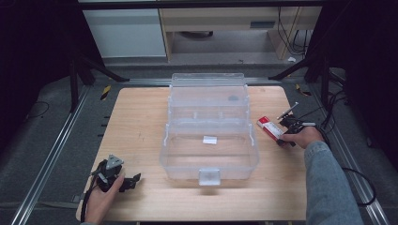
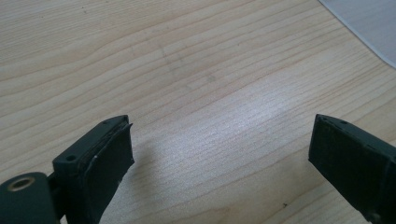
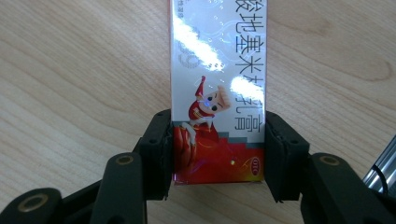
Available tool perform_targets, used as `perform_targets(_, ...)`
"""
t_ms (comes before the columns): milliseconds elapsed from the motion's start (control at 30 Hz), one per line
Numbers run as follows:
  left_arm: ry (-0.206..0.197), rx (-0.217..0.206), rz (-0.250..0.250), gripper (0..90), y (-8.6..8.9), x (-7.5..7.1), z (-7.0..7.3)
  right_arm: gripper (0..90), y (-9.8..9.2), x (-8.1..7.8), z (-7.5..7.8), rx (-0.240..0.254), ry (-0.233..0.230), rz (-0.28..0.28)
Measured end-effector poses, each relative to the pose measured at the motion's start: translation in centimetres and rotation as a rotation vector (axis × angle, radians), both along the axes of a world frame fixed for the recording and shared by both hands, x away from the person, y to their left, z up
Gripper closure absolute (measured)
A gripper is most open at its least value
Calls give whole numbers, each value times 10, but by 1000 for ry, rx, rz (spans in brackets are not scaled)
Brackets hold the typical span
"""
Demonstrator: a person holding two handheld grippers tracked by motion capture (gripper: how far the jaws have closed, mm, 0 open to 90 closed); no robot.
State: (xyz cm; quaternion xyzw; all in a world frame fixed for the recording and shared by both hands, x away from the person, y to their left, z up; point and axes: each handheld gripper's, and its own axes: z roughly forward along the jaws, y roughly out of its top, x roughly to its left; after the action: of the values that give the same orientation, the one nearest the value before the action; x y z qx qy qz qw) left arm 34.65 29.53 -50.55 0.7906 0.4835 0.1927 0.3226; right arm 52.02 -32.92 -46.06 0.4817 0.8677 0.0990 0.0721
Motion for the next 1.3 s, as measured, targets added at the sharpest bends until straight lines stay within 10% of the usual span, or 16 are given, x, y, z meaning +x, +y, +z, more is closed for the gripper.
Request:
perform_targets(333,3,7,7,59,1,0,-1,515,-6,-20,22,54,-68,37)
perform_targets(833,21,27,3,57,-1,2,-6,517,-11,-74,103,75,-217,151)
perform_targets(1300,19,16,6,14,-3,3,-9,516,38,-89,158,106,-312,311)
